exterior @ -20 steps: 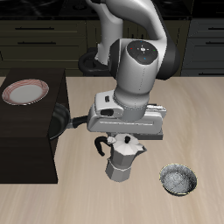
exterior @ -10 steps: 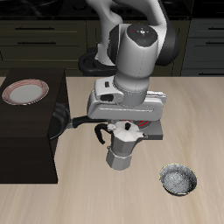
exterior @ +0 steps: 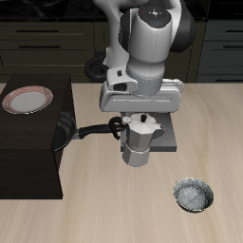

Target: Place the moka pot on the stove

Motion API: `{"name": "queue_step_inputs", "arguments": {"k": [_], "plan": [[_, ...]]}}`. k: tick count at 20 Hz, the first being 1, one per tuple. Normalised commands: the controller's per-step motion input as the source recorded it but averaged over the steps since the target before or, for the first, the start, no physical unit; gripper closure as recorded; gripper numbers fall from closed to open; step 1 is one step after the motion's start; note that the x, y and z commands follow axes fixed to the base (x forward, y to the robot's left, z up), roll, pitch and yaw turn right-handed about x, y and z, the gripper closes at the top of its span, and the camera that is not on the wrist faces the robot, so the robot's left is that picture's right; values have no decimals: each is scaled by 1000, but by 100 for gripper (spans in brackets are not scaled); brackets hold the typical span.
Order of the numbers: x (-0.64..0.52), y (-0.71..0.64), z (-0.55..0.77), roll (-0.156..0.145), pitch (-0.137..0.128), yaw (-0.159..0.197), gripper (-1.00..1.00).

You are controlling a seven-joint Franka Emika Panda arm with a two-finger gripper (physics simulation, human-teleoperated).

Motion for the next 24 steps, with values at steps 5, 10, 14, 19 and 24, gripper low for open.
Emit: {"name": "queue_step_inputs", "arguments": {"k": [5, 10, 14, 19, 24], "plan": [[-290, 79, 139, 40, -16, 10, 100], [-310, 107, 43, 40, -1, 14, 100], [-356, 110, -49, 33, 10, 12, 100], [-325, 27, -96, 18, 19, 6, 100], [-385, 82, -11, 31, 8, 17, 100]]}}
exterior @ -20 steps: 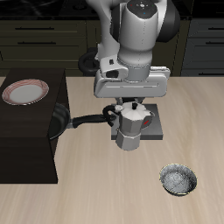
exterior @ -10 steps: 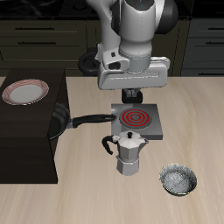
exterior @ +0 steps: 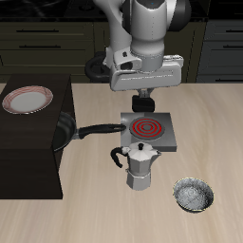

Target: Place the moka pot on the stove

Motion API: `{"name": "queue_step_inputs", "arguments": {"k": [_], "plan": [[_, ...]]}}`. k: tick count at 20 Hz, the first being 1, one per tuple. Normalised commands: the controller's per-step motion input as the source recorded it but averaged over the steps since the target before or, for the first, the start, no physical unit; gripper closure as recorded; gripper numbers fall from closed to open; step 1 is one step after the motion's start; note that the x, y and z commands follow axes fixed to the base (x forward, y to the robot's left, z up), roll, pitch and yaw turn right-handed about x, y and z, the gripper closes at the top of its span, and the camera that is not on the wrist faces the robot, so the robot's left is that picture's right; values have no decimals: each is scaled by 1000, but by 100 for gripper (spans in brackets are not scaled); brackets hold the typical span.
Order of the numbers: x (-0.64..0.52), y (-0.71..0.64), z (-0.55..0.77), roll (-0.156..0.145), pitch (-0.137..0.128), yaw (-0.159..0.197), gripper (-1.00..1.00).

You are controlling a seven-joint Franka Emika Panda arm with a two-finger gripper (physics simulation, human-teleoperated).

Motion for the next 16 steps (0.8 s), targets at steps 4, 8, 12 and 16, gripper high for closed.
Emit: {"name": "queue_step_inputs", "arguments": {"k": [4, 8, 12, 16], "plan": [[-355, 19, 5, 13, 7, 0, 100], [-120, -71, -38, 3, -3, 31, 100], [-78, -86, -94, -18, 18, -11, 100], [-120, 31, -136, 17, 27, 5, 100]]}}
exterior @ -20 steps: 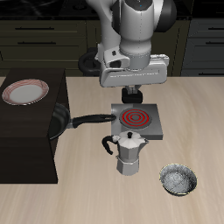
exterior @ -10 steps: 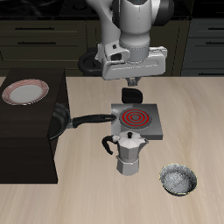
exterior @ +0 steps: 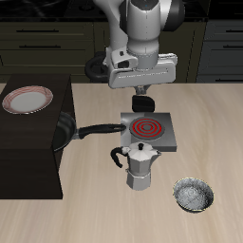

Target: Place the moka pot on the stove

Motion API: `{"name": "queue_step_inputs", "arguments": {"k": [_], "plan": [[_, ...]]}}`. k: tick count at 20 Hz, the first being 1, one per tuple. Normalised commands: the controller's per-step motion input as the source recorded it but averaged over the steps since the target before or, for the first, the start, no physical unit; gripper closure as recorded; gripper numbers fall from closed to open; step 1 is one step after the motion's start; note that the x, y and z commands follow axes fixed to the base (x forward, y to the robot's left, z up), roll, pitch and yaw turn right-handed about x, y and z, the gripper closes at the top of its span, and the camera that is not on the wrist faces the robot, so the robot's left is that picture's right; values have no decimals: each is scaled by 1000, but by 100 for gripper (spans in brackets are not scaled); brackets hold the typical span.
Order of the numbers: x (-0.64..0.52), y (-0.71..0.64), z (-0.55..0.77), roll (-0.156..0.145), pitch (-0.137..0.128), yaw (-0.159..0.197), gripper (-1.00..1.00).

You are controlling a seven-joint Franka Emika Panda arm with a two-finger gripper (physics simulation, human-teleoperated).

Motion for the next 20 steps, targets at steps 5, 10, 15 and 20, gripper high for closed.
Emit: {"name": "queue_step_inputs", "arguments": {"k": [5, 10, 15, 20], "plan": [[-120, 3, -48, 5, -4, 6, 100], [-130, 70, -70, 17, 15, 9, 100], [-24, -28, -81, -5, 10, 7, 100], [14, 28, -138, -2, 19, 4, 100]]}}
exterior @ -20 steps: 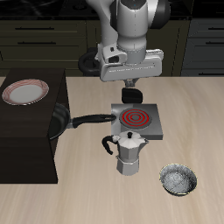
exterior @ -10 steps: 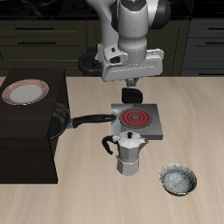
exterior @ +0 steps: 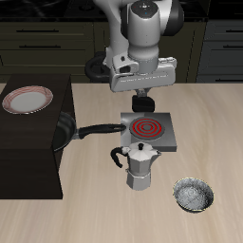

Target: Place the moka pot on the stove

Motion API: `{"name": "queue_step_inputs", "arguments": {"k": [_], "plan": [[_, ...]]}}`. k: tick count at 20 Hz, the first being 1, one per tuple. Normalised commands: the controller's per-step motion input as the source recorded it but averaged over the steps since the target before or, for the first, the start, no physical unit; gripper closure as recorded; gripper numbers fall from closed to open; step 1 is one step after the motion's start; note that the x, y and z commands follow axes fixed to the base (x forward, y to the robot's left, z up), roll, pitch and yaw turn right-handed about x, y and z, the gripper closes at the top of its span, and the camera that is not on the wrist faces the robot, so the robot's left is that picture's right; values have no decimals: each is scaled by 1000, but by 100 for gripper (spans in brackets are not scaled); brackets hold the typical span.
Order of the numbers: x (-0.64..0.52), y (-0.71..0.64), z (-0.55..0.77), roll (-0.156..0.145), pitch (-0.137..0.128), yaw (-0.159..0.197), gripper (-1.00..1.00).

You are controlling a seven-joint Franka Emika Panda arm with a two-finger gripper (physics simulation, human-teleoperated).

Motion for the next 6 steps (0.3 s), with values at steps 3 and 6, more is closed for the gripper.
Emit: {"name": "queue_step_inputs", "arguments": {"k": [3, 6], "plan": [[15, 10, -47, 4, 2, 12, 100], [-10, -79, -1, -71, -11, -22, 100]]}}
